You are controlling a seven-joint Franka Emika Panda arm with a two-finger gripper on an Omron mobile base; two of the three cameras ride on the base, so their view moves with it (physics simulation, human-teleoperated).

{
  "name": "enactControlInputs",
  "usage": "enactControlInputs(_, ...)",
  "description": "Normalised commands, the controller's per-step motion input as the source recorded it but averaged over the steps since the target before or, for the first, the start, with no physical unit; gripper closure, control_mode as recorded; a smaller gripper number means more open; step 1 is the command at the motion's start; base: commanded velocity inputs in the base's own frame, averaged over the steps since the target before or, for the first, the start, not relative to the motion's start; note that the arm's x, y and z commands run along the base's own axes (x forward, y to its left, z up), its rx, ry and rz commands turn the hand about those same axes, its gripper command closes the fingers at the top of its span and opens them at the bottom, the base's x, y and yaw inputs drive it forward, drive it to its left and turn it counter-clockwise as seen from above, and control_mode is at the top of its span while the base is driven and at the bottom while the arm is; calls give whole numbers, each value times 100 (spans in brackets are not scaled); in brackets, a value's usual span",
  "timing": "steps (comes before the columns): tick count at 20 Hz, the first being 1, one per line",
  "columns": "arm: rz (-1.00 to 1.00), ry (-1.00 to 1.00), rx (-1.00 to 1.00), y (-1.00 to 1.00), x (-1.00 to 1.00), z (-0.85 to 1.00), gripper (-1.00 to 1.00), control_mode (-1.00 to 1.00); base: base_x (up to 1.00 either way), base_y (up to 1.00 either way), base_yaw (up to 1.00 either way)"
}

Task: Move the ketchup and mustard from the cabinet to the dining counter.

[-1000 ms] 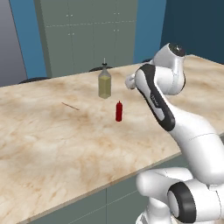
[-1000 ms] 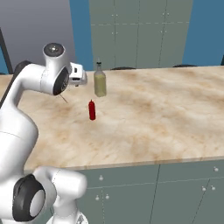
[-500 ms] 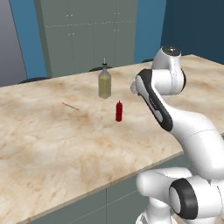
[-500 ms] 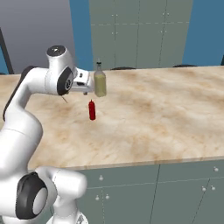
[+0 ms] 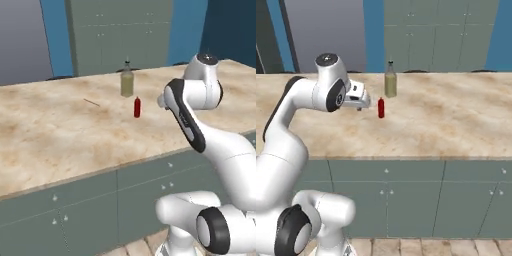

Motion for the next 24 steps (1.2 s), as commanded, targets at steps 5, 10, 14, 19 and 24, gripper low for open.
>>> enactControlInputs(5, 0, 0, 0, 0, 0, 0, -100, 100, -11, 52, 86)
enactControlInputs(10, 0, 0, 0, 0, 0, 0, -100, 100, 0, 35, 96)
enactControlInputs(14, 0, 0, 0, 0, 0, 0, -100, 100, 0, 35, 96)
enactControlInputs(19, 0, 0, 0, 0, 0, 0, -100, 100, 0, 25, 96)
enactControlInputs(24, 0, 0, 0, 0, 0, 0, -100, 100, 12, 12, 92)
